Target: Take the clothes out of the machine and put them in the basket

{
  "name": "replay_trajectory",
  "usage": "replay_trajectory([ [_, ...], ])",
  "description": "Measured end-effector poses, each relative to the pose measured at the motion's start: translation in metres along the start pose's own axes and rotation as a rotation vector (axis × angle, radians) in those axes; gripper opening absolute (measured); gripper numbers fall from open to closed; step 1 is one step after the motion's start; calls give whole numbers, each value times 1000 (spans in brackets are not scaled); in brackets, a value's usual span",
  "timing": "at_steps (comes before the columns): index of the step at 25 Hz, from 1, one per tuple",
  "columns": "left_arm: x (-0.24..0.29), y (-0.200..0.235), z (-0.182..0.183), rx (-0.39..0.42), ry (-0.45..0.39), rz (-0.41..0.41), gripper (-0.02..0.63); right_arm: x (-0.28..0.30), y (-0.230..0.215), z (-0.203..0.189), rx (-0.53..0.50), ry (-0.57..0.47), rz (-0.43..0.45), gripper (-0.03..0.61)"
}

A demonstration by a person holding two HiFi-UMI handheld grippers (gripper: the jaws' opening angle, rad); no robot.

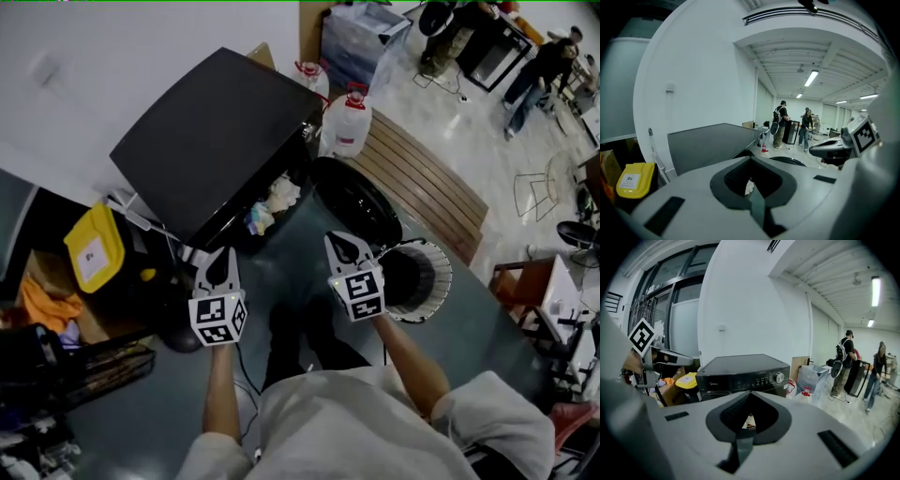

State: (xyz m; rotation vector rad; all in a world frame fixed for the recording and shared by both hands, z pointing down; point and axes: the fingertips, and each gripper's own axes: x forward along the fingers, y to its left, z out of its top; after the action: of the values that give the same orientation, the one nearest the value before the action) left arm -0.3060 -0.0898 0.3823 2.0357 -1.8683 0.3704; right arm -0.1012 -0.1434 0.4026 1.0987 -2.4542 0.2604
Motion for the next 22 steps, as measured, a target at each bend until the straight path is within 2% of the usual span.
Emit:
replay_trajectory([
  [11, 32, 14, -57, -20, 38, 4, 18, 63, 15, -57, -40, 58, 67, 21],
  [22, 77, 43, -150, -23, 108, -18, 18, 129, 38, -131, -42, 99, 82, 21],
])
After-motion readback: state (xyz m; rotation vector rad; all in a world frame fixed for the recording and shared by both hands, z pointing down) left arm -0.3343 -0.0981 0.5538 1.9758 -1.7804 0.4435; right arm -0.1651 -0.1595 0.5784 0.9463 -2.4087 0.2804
